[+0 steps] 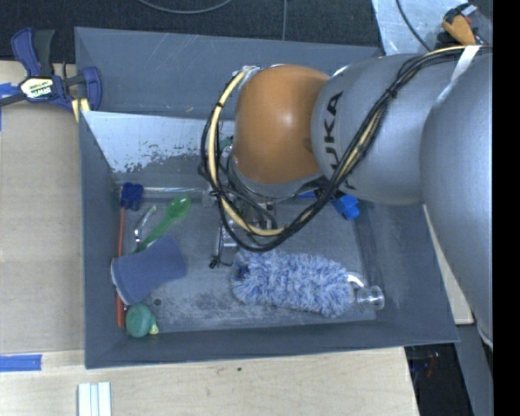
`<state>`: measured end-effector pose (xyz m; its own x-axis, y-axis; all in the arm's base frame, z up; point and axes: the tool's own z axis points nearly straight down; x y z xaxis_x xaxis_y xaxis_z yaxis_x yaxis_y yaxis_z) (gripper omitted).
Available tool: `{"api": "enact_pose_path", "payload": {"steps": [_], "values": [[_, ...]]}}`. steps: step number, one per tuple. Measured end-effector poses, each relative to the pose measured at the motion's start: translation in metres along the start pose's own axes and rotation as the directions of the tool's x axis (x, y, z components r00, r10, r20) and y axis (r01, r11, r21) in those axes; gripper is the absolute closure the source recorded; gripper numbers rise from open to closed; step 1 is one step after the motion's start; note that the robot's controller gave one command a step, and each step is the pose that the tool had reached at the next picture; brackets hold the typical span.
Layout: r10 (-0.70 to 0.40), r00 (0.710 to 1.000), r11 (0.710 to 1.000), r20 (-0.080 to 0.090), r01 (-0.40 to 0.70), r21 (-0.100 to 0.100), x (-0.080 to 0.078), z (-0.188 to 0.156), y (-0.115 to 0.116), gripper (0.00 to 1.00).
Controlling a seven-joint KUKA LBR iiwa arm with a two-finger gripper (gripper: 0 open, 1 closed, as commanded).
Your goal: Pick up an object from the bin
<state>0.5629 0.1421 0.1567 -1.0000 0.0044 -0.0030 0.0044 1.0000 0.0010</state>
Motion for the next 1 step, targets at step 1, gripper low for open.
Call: {"api": "enact_pose_path", "payload": {"steps": [1], "values": [[0.0, 1.0, 1.0, 0.0, 0.0, 0.0, 0.0, 0.0, 0.0, 1.0]]}}
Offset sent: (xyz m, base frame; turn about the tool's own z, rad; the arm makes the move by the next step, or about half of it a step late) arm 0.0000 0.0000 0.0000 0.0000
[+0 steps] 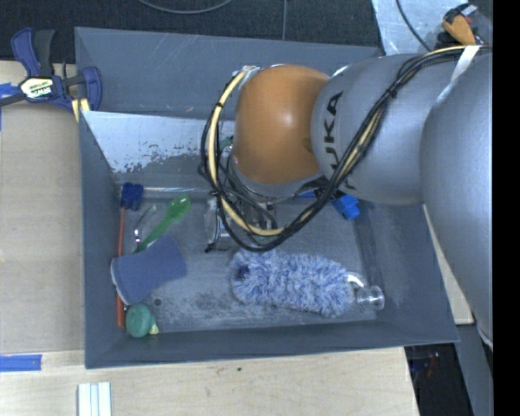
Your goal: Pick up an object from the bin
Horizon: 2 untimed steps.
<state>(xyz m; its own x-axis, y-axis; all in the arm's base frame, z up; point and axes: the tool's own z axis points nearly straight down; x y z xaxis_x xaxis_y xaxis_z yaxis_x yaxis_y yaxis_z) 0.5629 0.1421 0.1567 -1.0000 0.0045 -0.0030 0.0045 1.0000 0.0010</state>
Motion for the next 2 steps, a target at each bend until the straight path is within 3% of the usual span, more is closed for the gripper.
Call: {"api": "enact_pose_path", "payload": {"steps": [1, 2], "values": [[0.0, 1.0, 1.0, 0.0, 0.0, 0.0, 0.0, 0.0, 0.0, 1.0], [0.047, 0.999, 0.999, 0.001, -0.047, 0.003, 0.007, 0.013, -0.11, 1.0]]}}
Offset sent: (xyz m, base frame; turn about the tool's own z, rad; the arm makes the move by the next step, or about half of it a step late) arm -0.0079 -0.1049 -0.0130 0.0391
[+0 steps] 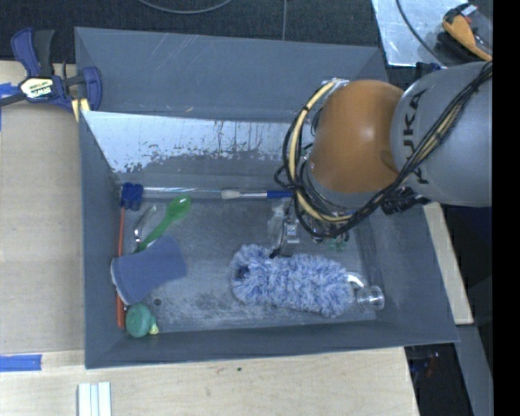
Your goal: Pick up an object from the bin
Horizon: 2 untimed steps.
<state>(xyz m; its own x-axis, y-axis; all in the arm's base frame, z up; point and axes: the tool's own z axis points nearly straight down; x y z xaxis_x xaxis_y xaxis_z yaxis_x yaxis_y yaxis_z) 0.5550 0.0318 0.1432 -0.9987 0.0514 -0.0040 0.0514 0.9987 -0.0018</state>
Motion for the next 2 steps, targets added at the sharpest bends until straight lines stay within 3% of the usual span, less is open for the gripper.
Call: {"api": "enact_pose_path", "payload": {"steps": [1, 2], "values": [[-0.038, 0.999, 0.999, 0.006, 0.038, 0.001, 0.02, 0.013, 0.031, 1.0], [0.014, 1.0, 1.0, 0.01, -0.014, 0.003, 0.001, 0.048, 0.047, 1.0]]}}
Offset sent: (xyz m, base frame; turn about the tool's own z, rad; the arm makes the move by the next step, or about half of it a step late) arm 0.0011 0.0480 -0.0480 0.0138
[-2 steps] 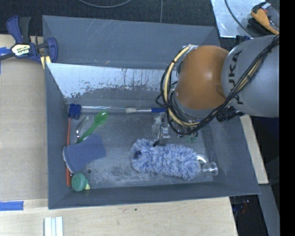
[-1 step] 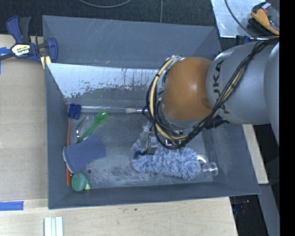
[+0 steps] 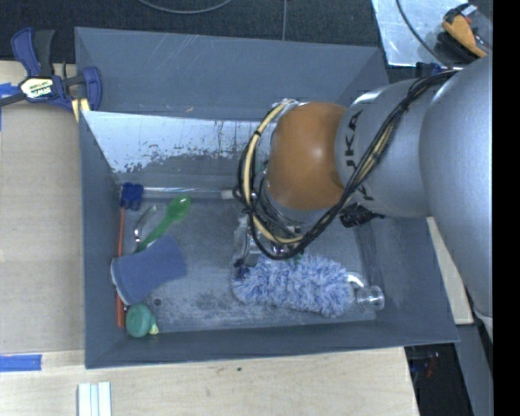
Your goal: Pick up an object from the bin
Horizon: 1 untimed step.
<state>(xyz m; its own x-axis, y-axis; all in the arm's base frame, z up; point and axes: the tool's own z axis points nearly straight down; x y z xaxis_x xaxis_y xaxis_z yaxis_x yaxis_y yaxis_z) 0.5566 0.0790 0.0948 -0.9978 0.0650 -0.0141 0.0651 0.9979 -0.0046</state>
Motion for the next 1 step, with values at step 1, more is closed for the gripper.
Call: {"api": "enact_pose_path", "payload": {"steps": [1], "values": [[-0.073, 0.997, 0.997, -0.01, 0.073, -0.005, 0.0555, -0.0057, -0.0511, 1.0]]}}
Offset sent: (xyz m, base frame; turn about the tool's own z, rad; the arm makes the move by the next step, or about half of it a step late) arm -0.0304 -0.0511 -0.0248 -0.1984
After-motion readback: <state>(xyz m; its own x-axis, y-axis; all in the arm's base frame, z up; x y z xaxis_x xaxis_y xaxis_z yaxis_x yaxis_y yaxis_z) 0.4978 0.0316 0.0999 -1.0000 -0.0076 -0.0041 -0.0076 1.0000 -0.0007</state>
